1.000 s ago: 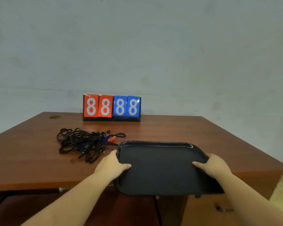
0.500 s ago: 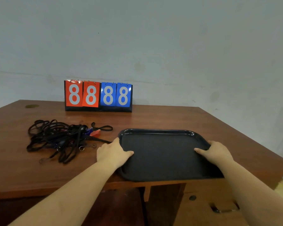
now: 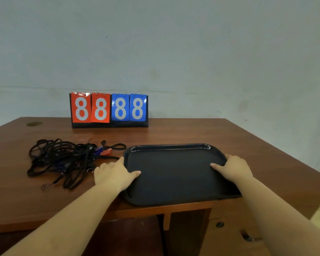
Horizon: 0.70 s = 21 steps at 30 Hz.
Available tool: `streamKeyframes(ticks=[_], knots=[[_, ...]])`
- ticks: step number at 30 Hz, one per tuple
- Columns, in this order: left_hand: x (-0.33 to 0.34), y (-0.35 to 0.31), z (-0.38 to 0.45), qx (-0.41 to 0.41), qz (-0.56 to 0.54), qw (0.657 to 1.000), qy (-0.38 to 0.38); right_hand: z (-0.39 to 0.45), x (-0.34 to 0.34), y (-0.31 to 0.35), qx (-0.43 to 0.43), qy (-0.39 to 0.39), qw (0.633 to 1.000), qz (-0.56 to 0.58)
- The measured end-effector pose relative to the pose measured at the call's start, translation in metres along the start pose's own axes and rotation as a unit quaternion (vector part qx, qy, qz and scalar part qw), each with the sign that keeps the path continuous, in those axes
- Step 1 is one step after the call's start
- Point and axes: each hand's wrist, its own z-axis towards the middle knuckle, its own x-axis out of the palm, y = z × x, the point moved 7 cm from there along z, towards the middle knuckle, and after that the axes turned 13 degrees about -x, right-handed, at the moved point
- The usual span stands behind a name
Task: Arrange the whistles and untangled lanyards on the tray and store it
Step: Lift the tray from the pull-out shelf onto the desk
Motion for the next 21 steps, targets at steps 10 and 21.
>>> streamKeyframes(ticks=[10,21], knots=[[-0.019,0.058,0.008,-0.020,-0.024,0.999,-0.010,-0.015,0.006,0.074,-0.011,0.029,0.999,-0.026],[-0.060,0.153,0.005,0.066,-0.085,0.992,-0.066,-0.083,0.022,0.293,-0.203,0.045,0.976,0.064]])
